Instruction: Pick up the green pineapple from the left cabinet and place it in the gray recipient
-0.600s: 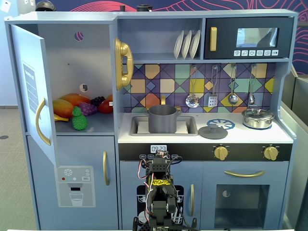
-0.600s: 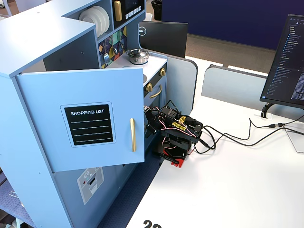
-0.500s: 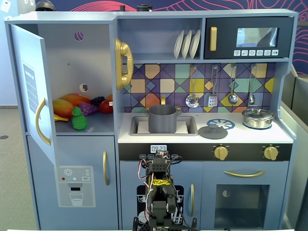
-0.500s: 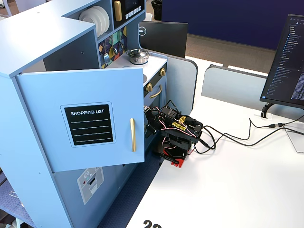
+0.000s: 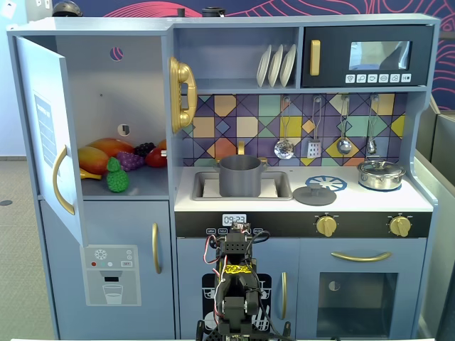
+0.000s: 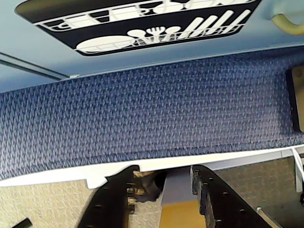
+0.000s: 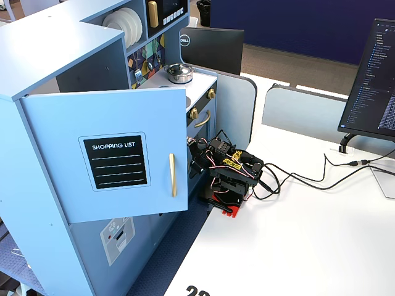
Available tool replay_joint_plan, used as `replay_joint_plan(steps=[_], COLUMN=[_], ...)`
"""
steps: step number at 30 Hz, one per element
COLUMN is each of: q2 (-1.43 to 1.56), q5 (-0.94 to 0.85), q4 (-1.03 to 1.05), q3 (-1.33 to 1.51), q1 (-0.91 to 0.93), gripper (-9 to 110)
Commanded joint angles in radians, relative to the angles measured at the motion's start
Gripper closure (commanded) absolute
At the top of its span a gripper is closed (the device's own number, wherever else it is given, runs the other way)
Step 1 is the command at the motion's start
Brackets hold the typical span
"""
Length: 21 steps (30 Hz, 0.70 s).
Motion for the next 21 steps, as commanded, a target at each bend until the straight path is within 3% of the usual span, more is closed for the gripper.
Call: replay_joint_plan(steps=[1,6,12,14,19,21], q2=[-0.008,-0.012,-0.152,-0.25,-0.44,-0.497], q5=[-0.048,0.152,-0.003,-0.041,0.046,0.058], q4=[0.13,-0.155,-0.933,-1.068,-1.206,-1.213], q3=[0.014,-0.149,-0.342,-0.407,-0.566,-0.617], q1=[-0.067,-0.495,-0.966,-1.003,-0.928,-0.888], gripper=[102,102,102,100,69,61])
